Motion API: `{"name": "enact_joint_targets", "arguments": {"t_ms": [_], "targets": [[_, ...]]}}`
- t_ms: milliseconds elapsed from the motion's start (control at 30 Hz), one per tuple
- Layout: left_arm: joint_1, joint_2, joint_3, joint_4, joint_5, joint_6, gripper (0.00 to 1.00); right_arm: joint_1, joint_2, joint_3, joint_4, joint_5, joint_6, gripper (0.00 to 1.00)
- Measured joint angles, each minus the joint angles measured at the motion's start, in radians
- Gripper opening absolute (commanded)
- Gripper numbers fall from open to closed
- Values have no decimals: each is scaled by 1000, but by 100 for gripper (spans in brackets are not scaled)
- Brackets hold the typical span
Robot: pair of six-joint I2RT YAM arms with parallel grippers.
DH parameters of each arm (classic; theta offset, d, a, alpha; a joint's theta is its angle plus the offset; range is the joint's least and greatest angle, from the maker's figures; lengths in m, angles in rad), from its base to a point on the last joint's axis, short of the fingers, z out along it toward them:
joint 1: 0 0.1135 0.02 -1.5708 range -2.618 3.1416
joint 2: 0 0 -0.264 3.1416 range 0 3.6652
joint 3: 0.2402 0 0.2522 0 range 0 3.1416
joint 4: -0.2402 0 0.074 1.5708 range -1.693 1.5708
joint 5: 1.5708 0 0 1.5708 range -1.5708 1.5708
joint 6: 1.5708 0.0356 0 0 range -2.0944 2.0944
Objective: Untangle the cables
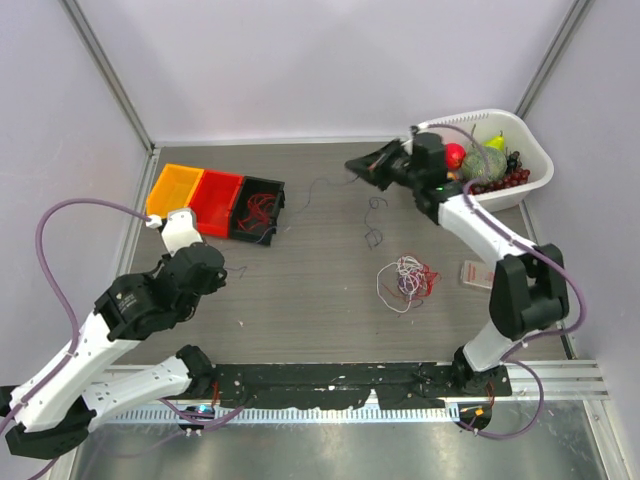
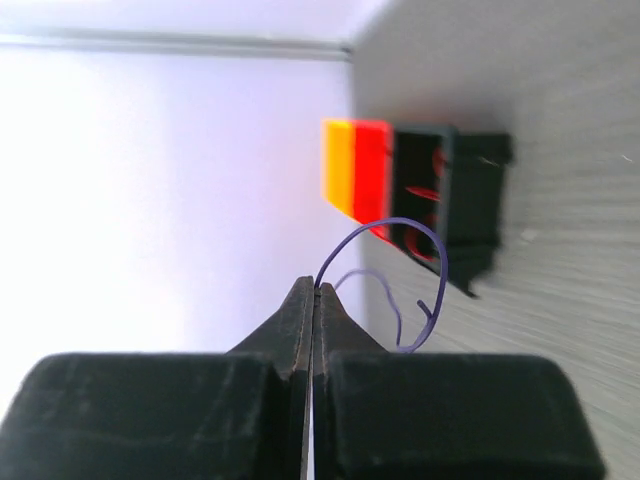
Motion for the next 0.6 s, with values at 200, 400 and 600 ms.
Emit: {"name": "enact_joint_targets", "arguments": {"t_ms": [200,400,600], "targets": [[0,-32,0,-84,-69,-87,0,-187,-146,-113,275,-97,361,1],[0,-118,1,-140,-141,-158,0,-340,-225,-202,383,-114,570,1],[0,-217,4,-155,-190,-191,0,-375,-240,-223,353,-103,603,1]]}}
